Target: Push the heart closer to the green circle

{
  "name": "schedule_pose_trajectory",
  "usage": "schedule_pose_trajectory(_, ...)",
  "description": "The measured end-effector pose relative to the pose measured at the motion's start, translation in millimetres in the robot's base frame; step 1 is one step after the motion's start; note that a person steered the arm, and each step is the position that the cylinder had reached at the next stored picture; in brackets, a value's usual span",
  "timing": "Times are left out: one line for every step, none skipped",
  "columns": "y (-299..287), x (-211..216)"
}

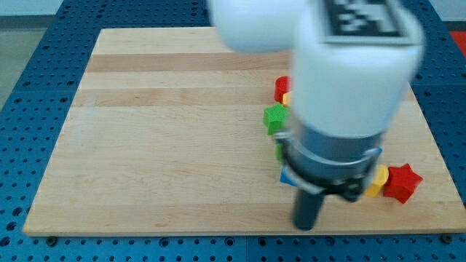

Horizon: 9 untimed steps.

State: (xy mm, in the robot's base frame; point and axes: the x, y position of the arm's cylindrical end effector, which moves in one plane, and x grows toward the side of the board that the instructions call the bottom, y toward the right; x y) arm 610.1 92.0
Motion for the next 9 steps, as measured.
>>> schedule_pose_trajectory(61.9, -45.3)
schedule_pose_trajectory(69.0, -46.3)
schedule_pose_trajectory(69.0, -32.7)
schedule_pose_trajectory(106.5, -4.6)
schedule_pose_trajectory(147.8, -16.6)
schedule_pose_trajectory(148.7, -44.1)
schedule_pose_trajectory(134.1, -49.9)
schedule_pose_trajectory(114.1, -49.9)
schedule_pose_trajectory(101.8, -49.9)
